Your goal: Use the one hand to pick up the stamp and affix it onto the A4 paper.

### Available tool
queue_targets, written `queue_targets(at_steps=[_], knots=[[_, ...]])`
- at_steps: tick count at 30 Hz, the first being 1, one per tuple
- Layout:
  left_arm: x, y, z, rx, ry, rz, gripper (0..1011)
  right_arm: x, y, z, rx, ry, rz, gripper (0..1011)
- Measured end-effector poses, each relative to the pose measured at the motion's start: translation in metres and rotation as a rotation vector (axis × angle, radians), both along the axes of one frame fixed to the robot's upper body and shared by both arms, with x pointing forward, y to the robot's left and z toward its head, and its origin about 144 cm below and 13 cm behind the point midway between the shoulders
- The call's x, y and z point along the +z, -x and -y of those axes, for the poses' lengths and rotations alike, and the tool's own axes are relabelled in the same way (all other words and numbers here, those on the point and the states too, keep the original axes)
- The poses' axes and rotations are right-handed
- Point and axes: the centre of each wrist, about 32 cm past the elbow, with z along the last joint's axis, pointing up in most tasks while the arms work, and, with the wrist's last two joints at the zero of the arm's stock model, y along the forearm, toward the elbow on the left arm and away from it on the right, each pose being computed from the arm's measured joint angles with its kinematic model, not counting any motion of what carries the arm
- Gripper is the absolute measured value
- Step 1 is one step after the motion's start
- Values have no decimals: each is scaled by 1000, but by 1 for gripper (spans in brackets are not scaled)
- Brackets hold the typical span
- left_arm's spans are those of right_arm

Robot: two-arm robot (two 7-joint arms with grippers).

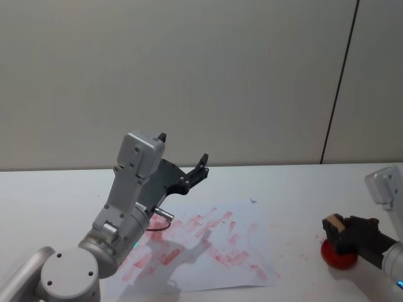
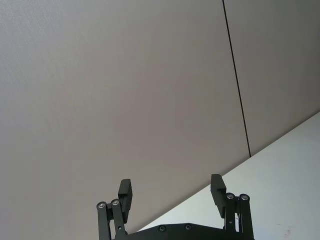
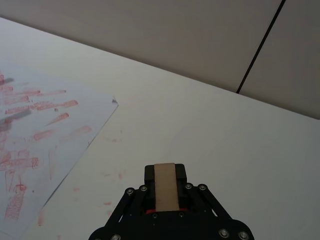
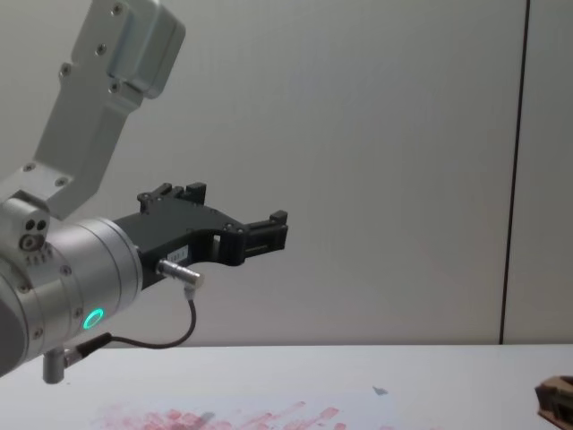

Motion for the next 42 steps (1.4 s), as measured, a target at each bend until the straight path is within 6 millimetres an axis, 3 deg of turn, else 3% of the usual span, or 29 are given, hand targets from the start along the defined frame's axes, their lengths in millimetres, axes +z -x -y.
queue_targets(at_steps=[24, 42], knots=[[0, 0, 0, 0, 0, 0, 1001, -7, 11, 7, -6, 38, -49, 232], [0, 0, 0, 0, 0, 0, 1001, -9, 11, 8, -2, 47, -53, 808]])
